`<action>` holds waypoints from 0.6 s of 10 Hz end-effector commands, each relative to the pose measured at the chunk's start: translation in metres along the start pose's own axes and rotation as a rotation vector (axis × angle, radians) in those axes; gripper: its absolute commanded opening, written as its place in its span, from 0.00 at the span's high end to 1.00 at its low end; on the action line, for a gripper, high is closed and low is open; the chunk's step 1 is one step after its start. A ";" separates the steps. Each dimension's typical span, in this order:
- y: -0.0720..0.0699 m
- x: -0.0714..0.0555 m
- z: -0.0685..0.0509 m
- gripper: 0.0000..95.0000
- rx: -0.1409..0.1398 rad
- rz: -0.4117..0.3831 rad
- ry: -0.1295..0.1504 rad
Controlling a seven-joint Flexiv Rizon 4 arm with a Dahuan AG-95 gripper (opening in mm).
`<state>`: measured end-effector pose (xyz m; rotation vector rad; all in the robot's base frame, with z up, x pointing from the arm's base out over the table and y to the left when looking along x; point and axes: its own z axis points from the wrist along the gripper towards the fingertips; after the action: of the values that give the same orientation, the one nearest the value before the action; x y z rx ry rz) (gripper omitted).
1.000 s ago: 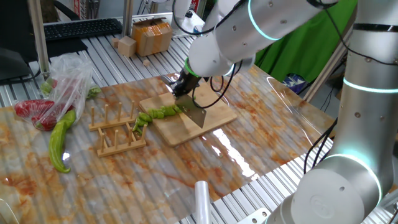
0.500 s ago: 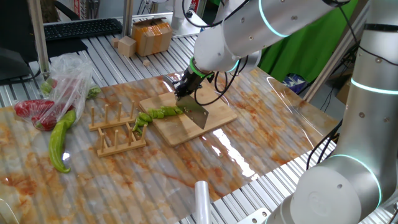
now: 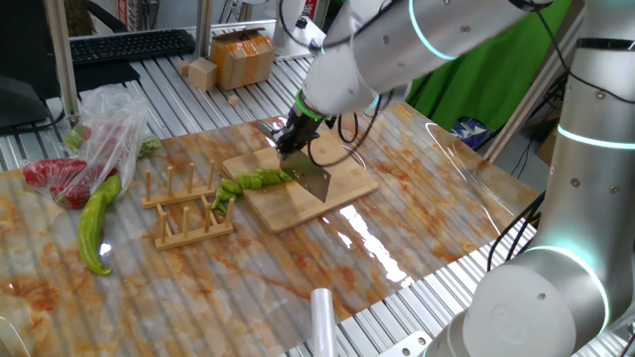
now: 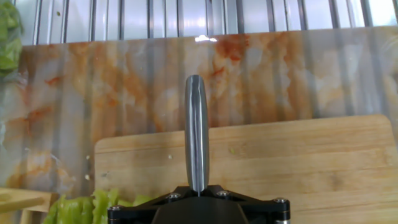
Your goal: Chop the chili peppers
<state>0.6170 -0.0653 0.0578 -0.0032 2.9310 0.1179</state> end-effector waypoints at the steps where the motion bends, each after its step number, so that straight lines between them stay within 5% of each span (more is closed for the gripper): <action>1: -0.003 0.003 -0.012 1.00 0.031 -0.006 -0.017; 6: -0.002 0.002 -0.030 1.00 0.037 -0.002 -0.004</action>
<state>0.6081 -0.0692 0.0902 0.0004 2.9359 0.0597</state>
